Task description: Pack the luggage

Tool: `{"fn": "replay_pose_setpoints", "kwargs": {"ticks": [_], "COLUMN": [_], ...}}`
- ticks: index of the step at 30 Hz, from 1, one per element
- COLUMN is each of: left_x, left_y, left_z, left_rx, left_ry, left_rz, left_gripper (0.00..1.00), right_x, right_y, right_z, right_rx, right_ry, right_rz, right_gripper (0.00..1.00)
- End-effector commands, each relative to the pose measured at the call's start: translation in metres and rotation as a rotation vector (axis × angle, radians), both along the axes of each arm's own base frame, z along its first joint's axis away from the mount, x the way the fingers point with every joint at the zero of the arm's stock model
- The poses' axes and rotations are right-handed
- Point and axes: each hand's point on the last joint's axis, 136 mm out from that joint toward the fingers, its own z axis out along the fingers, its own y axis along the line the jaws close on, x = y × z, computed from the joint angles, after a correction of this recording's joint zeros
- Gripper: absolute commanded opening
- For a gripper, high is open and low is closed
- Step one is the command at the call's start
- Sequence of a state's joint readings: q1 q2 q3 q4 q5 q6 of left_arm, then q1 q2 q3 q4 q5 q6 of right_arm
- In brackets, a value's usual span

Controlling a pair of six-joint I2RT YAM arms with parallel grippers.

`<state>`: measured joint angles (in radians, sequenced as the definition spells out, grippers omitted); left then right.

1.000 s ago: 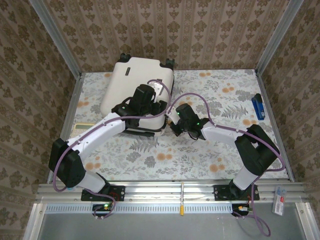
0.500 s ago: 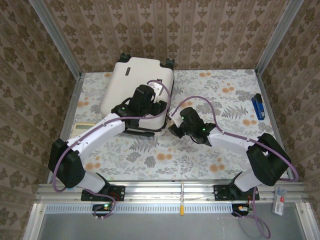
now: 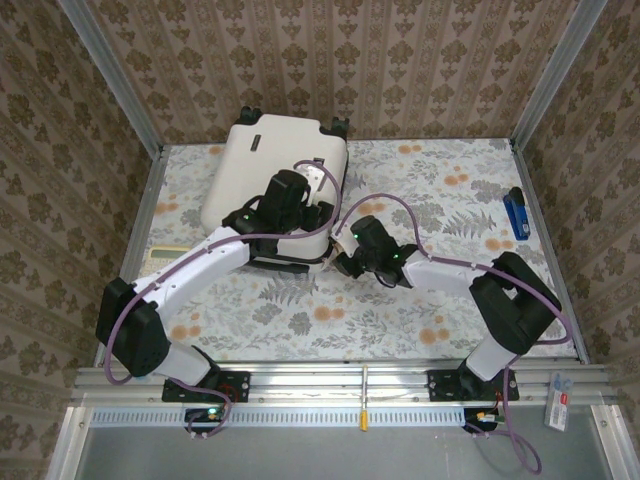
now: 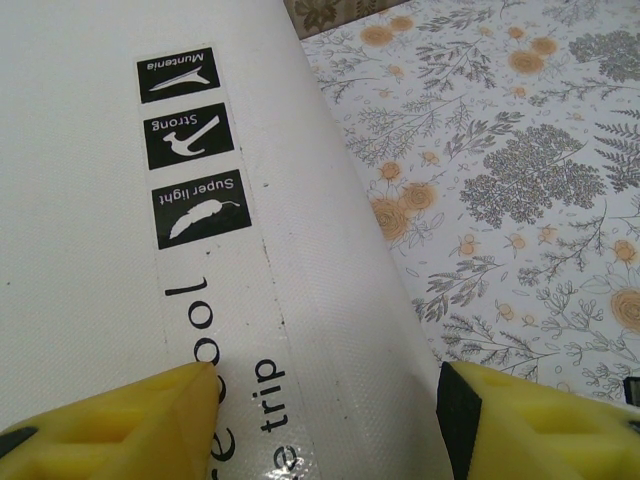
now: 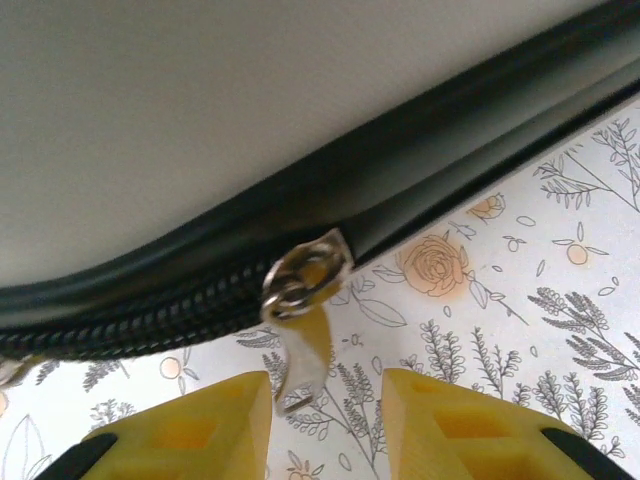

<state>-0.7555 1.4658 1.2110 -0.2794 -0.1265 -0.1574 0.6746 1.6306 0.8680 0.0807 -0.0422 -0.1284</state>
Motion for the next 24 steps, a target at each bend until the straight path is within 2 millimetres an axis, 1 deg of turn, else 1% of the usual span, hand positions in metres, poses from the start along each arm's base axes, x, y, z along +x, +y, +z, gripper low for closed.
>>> {"fn": "replay_pose_setpoints", "kwargs": {"ticks": [1, 3, 7, 9, 13, 16, 24], "left_x": [-0.047, -0.047, -0.048, -0.048, -0.049, -0.048, -0.049], "left_y": [0.015, 0.015, 0.016, 0.016, 0.016, 0.016, 0.018], "left_z": [-0.087, -0.087, -0.087, -0.087, -0.089, -0.089, -0.089], "left_rx": [0.154, 0.153, 0.153, 0.152, 0.15, 0.15, 0.152], "left_ry": [0.301, 0.302, 0.301, 0.3, 0.302, 0.301, 0.302], "left_rz": [-0.064, -0.062, -0.061, -0.061, -0.062, -0.062, -0.058], "left_gripper": [0.61, 0.61, 0.61, 0.61, 0.61, 0.61, 0.61], "right_x": [0.021, 0.029, 0.033, 0.033, 0.029, 0.028, 0.025], "right_y": [0.018, 0.017, 0.018, 0.017, 0.019, 0.021, 0.018], "right_z": [0.02, 0.022, 0.031, 0.035, 0.042, 0.043, 0.052], "right_rx": [0.009, -0.006, -0.009, -0.005, 0.046, 0.072, 0.181], "right_ry": [-0.089, -0.11, -0.137, -0.146, -0.152, -0.144, -0.13], "right_rz": [0.019, 0.005, 0.016, 0.016, 0.028, 0.035, 0.032], "right_gripper": [0.35, 0.34, 0.33, 0.32, 0.32, 0.31, 0.34]}}
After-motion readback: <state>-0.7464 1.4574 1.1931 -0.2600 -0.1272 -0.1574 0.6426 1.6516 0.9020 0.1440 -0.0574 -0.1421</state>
